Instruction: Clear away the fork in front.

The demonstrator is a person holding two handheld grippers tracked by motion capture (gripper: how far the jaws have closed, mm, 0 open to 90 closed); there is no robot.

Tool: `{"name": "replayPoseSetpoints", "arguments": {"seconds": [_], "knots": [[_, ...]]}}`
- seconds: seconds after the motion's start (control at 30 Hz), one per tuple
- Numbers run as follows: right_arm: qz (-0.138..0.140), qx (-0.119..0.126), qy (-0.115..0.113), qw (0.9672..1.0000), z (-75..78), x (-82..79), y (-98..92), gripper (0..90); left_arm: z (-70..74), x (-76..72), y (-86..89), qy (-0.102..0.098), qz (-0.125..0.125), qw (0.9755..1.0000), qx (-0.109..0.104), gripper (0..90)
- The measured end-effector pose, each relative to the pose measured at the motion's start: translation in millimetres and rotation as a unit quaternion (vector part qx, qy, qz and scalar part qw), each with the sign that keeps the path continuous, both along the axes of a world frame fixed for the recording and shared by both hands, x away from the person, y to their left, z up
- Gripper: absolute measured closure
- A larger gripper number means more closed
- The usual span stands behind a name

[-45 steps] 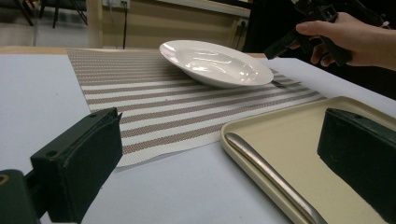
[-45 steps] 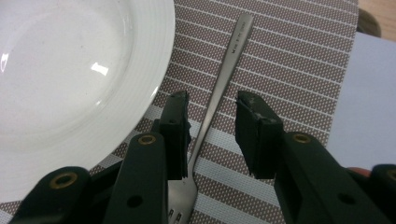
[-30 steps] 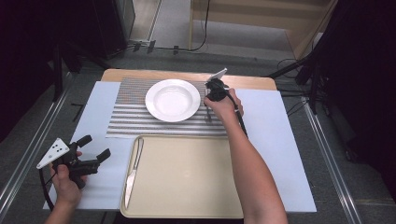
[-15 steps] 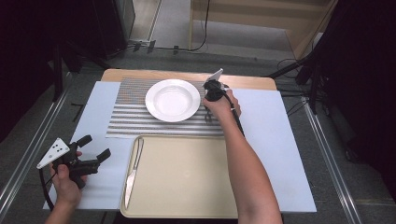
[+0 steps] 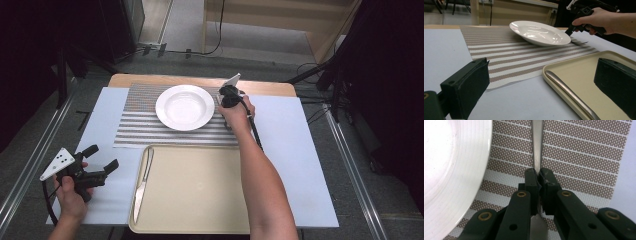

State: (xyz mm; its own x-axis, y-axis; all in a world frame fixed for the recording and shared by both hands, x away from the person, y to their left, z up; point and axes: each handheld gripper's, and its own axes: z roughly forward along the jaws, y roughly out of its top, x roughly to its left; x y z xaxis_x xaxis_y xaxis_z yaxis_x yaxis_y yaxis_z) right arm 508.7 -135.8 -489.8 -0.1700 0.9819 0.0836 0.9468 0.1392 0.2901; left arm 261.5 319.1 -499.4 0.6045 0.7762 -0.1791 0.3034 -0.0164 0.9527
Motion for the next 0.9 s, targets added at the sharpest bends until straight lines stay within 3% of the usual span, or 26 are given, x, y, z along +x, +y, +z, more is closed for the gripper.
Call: {"name": "replayPoseSetpoints", "arguments": {"seconds": [0.3, 0.57, 0.73, 0.9], "knots": [[0.000, -0.003, -0.011, 0.9999, 4.9, -4.7, -13.9, 86.8, 0.0, 0.1, -0.2, 0.000, 0.001, 1.0000, 0.000, 0.0], [0.009, 0.000, -0.006, 0.9999, 6.4, -9.6, -23.1, 86.8, -0.1, 0.1, -0.3, 0.000, 0.002, 1.0000, 0.000, 0.0], [0.040, -0.006, 0.023, 0.9989, 1.2, -13.6, -21.4, 86.3, -0.2, 0.2, -0.5, 0.001, 0.004, 1.0000, -0.001, 0.0], [0.048, -0.019, 0.011, 0.9986, 1.2, -13.8, -20.3, 83.7, -0.3, 0.3, -0.8, 0.000, 0.005, 1.0000, -0.001, 0.0]]}}
